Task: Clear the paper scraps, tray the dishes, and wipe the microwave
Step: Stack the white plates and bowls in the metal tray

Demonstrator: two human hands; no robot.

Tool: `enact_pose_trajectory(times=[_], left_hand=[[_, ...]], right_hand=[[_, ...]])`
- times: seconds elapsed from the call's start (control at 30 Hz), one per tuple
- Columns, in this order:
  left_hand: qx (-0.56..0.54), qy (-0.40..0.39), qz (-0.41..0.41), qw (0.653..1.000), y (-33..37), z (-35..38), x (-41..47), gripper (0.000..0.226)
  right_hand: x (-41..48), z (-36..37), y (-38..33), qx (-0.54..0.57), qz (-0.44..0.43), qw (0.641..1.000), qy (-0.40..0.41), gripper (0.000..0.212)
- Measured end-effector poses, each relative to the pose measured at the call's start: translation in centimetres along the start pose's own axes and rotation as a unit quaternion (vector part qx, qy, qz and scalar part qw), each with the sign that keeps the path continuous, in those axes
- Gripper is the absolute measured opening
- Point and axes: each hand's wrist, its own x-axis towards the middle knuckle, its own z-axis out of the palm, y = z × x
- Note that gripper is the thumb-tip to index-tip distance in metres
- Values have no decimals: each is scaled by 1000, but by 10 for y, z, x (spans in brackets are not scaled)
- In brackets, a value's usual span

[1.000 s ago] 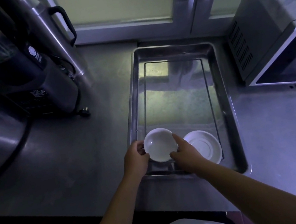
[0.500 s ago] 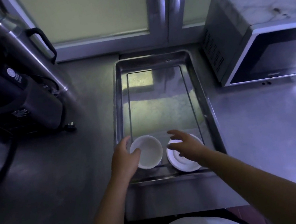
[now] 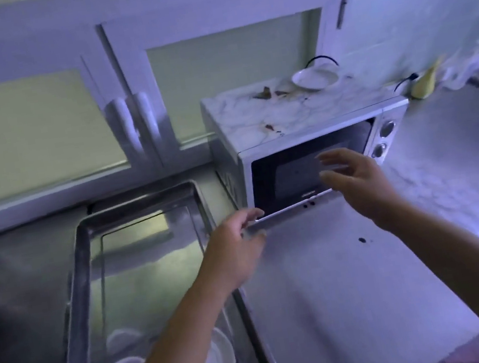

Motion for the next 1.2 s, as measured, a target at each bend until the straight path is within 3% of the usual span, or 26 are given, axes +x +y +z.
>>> enact_pose_trajectory(times=[0.23,0.4,0.57,0.67,0.83,1.0,1.07,1.2], left_hand=[[196,-20,89,976,95,89,123,55],[362,-34,33,931,110,134,185,73],[421,-33,0,906,106,149,204,80],[390,-14,-7,920,102,151,205,80],[354,-14,-22,935,98,150,208,85],[307,-16,-28,951,99,149,209,85],[230,-2,-33,973,103,143,208,73],[-2,127,-59,990,114,124,191,31]], right_hand=[[126,-87,34,-95,-17,995,13,27],[235,-106,62,-212,-59,975,-5,32],[321,-100,80,-306,-84,948,-23,43],[352,-93,91,-345,-82,934,-39,43],[362,-82,98,-372,-127,919,12,28],[350,-84,101,-289,-128,947,60,26],[338,-89,100,-247,-129,957,76,21],[291,-97,95,-169,-156,967,112,17]])
